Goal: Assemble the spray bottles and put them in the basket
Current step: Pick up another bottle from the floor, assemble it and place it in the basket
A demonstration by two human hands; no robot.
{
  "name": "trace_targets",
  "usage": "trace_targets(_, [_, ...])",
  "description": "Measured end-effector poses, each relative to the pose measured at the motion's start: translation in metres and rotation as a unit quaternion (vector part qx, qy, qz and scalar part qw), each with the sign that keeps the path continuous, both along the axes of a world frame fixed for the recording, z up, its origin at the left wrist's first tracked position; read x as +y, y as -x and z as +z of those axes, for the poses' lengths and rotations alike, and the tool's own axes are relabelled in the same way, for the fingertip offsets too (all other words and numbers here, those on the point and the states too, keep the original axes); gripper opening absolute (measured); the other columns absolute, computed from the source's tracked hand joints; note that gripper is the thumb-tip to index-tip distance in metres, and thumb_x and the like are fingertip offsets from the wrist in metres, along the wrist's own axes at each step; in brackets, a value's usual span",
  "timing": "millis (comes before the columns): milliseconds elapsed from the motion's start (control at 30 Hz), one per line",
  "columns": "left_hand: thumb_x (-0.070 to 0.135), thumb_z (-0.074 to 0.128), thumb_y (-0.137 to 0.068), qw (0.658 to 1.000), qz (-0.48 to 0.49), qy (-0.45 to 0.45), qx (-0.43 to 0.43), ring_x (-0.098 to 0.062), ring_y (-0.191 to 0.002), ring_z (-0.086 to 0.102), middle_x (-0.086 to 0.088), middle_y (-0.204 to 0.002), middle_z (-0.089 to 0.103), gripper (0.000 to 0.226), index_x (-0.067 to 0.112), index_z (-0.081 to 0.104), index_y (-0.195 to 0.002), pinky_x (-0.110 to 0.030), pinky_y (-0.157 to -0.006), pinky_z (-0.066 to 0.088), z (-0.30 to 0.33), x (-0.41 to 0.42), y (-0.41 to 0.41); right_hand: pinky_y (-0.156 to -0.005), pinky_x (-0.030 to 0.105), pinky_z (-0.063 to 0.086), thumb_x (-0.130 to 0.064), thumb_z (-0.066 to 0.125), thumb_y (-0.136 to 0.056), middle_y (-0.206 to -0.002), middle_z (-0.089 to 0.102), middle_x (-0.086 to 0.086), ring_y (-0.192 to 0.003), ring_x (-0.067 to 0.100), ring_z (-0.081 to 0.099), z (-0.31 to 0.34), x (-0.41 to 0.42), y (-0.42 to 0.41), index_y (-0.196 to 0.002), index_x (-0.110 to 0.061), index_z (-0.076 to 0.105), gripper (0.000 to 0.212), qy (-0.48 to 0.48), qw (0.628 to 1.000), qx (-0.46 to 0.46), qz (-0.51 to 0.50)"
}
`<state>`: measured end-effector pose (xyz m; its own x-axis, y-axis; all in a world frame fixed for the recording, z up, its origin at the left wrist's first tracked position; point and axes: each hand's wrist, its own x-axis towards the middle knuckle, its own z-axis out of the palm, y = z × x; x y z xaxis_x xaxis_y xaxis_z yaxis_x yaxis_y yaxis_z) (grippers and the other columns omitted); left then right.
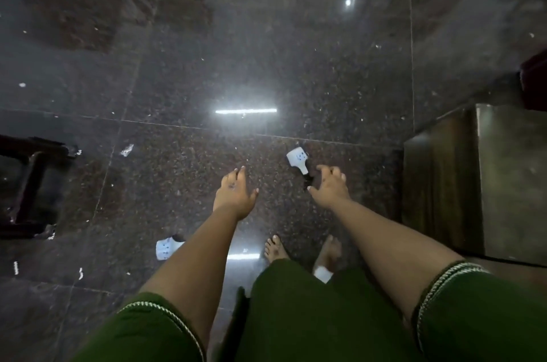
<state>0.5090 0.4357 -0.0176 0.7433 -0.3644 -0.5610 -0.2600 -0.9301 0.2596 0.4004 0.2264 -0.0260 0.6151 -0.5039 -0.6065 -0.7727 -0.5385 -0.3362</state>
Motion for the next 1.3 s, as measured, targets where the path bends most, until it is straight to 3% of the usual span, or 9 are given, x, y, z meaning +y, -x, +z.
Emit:
trace_targets(200, [0.041, 0.049, -0.094, 0.998, -0.031, 0.019, 0.051, -0.030, -0.144, 0.016, -0.011, -0.158, 0.019, 0.072, 0.013, 0.014, -0.151, -0.047, -0.112, 0.031, -0.102, -0.070, -0.036, -0.109, 0.042, 0.034, -0.035, 0.062, -0.086, -0.143, 0.032, 0.015, -0.134, 0.035, 0.030, -0.101, -0.041, -0.020, -0.140, -0.018, 0.034, 0.063, -0.006, 0.997, 0.053, -0.052])
trace_targets(400, [0.039, 0.050, -0.094, 0.994, -0.042, 0.037, 0.096, -0.032, -0.145, 0.015, -0.011, -0.158, 0.020, 0.072, 0.013, 0.014, -0.151, -0.047, -0.114, 0.027, -0.236, -0.130, -0.056, -0.109, 0.041, 0.034, -0.030, 0.058, -0.090, -0.143, 0.033, 0.013, -0.132, 0.032, 0.034, -0.230, -0.070, -0.058, -0.138, -0.011, 0.037, 0.056, 0.001, 0.997, 0.072, -0.010])
trace_targets(567, [0.024, 0.048, -0.096, 0.987, -0.032, 0.097, 0.120, -0.028, -0.145, 0.018, -0.011, -0.157, 0.021, 0.064, 0.011, 0.016, -0.150, -0.041, -0.116, 0.024, -0.340, -0.166, -0.065, -0.106, 0.044, 0.040, -0.012, 0.042, -0.096, -0.146, 0.027, 0.018, -0.127, 0.036, 0.043, -0.342, -0.075, -0.080, -0.138, -0.004, 0.034, 0.044, -0.064, 0.992, 0.104, -0.033])
trace_targets(733, [0.025, 0.053, -0.094, 0.986, -0.086, 0.097, 0.101, -0.029, -0.147, 0.011, -0.012, -0.160, 0.011, 0.075, 0.008, 0.008, -0.152, -0.039, -0.118, 0.018, -0.430, -0.203, -0.095, -0.107, 0.033, 0.035, -0.017, 0.037, -0.099, -0.141, 0.037, 0.018, -0.128, 0.031, 0.038, -0.441, -0.092, -0.071, -0.137, 0.001, 0.035, 0.043, -0.079, 0.979, 0.158, -0.101])
trace_targets(867, [0.029, 0.065, -0.088, 0.984, -0.132, 0.067, 0.102, -0.030, -0.147, 0.010, -0.011, -0.161, 0.008, 0.090, 0.009, 0.004, -0.152, -0.043, -0.117, 0.022, -0.474, -0.229, -0.116, -0.105, 0.034, 0.036, -0.020, 0.043, -0.098, -0.143, 0.038, 0.018, -0.131, 0.032, 0.039, -0.492, -0.098, -0.074, -0.137, -0.001, 0.038, 0.044, -0.119, 0.960, 0.180, -0.179])
trace_targets(1000, [0.033, 0.075, -0.079, 0.980, -0.145, 0.013, 0.135, -0.034, -0.145, 0.013, -0.013, -0.159, 0.013, 0.106, 0.009, 0.002, -0.151, -0.047, -0.115, 0.029, -0.499, -0.241, -0.116, -0.100, 0.040, 0.046, -0.023, 0.048, -0.096, -0.139, 0.045, 0.018, -0.123, 0.035, 0.049, -0.518, -0.094, -0.086, -0.137, -0.006, 0.038, 0.046, -0.167, 0.920, 0.170, -0.311])
trace_targets(1100, [0.029, 0.073, -0.081, 0.982, -0.140, -0.010, 0.124, -0.036, -0.137, 0.027, -0.015, -0.153, 0.022, 0.099, 0.006, 0.007, -0.150, -0.046, -0.107, 0.037, -0.512, -0.241, -0.108, -0.101, 0.042, 0.046, -0.016, 0.043, -0.095, -0.140, 0.043, 0.020, -0.123, 0.036, 0.050, -0.528, -0.090, -0.093, -0.142, -0.003, 0.026, 0.052, -0.217, 0.864, 0.171, -0.420])
trace_targets(1167, [0.028, 0.071, -0.082, 0.987, -0.116, 0.008, 0.107, -0.035, -0.132, 0.032, -0.015, -0.148, 0.030, 0.088, 0.007, 0.016, -0.147, -0.045, -0.103, 0.039, -0.516, -0.240, -0.105, -0.105, 0.040, 0.042, -0.016, 0.039, -0.095, -0.143, 0.041, 0.020, -0.124, 0.032, 0.048, -0.532, -0.090, -0.095, -0.143, 0.000, 0.027, 0.052, -0.238, 0.835, 0.155, -0.472])
trace_targets(1300, [0.028, 0.070, -0.080, 0.995, -0.037, 0.064, 0.059, -0.035, -0.126, 0.041, -0.016, -0.138, 0.042, 0.073, 0.007, 0.031, -0.139, -0.044, -0.101, 0.039, -0.510, -0.240, -0.116, -0.080, 0.036, 0.041, -0.010, 0.039, -0.093, -0.130, 0.053, 0.015, -0.096, 0.025, 0.049, -0.523, -0.099, -0.106, -0.132, -0.005, 0.047, 0.040, -0.242, 0.802, 0.062, -0.543])
